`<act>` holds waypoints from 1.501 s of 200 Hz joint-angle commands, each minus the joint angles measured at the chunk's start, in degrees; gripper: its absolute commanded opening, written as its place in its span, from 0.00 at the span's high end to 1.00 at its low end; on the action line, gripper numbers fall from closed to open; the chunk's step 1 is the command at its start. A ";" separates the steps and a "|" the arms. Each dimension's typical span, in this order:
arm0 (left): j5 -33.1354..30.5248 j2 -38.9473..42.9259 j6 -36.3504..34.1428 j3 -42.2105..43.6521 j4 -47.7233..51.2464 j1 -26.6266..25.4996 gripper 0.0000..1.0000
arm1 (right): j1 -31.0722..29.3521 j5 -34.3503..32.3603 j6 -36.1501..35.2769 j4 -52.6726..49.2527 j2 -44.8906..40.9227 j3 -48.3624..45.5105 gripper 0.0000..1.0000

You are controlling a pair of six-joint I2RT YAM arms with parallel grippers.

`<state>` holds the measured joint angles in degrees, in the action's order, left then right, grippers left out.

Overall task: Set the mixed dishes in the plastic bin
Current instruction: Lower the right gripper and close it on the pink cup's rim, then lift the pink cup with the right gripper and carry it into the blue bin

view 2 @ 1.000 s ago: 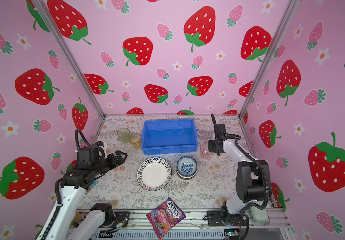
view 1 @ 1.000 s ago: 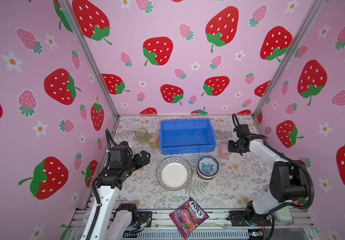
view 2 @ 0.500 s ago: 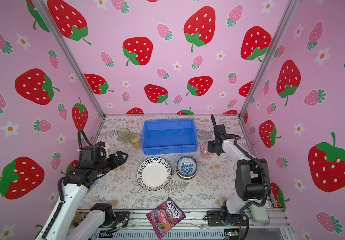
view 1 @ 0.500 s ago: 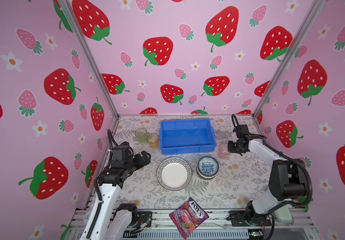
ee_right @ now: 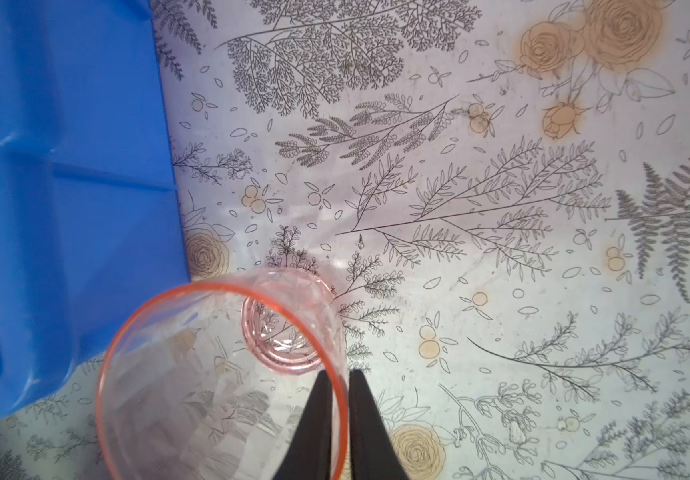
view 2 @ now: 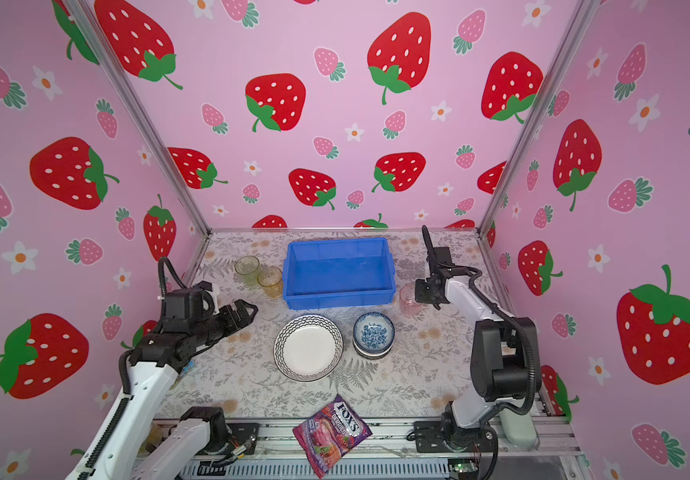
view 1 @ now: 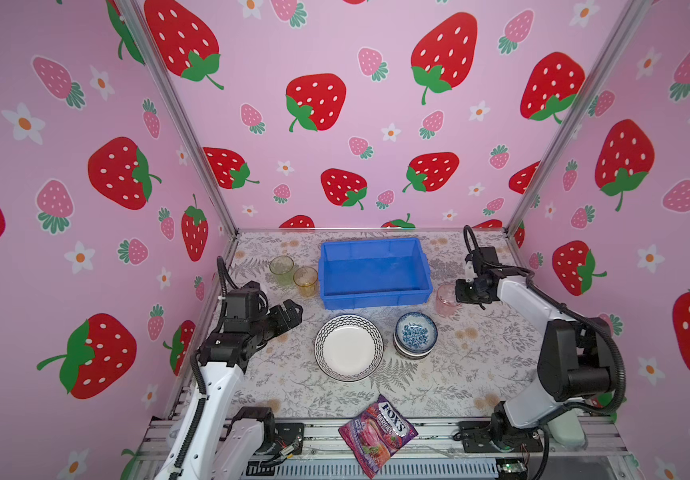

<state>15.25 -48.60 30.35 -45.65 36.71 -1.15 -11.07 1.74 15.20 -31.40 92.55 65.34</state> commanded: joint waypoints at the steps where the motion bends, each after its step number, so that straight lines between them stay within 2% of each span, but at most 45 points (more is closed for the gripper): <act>1: 0.84 -0.17 0.94 -0.01 -1.29 -0.26 0.01 | 0.13 0.29 -1.30 -2.26 0.37 1.80 0.90; 29: 0.93 -0.31 0.90 0.02 -1.52 -0.26 0.01 | 0.16 -0.05 -1.58 -2.35 0.57 1.49 0.90; 87: 0.88 -0.12 1.07 0.26 -1.40 -0.24 0.01 | 0.21 0.99 -1.84 -2.01 1.57 1.08 0.81; 117: 0.83 -0.09 1.16 0.51 -1.43 -0.24 0.01 | 0.17 1.24 -2.02 -2.07 2.02 1.07 0.80; 167: 0.84 -0.21 1.29 0.45 -1.30 -0.25 0.01 | 0.11 1.34 -2.32 -3.02 1.21 1.63 0.89; 198: 0.84 -0.35 1.51 0.38 -1.33 -0.25 0.01 | 0.08 -0.36 -3.49 -6.96 -0.26 4.31 0.95; 255: 1.01 -0.44 2.02 0.40 -1.08 -0.26 0.01 | -0.07 -4.07 -5.71 -17.29 -2.35 11.87 0.96; 300: 1.37 -1.06 2.38 -0.19 -1.19 -0.25 0.01 | -2.01 -3.50 -5.45 -22.29 -2.43 21.04 0.96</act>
<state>15.70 -49.41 31.81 -45.45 35.81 -1.15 -11.75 -1.26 10.55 -48.62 91.61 81.28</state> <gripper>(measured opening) 0.990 0.084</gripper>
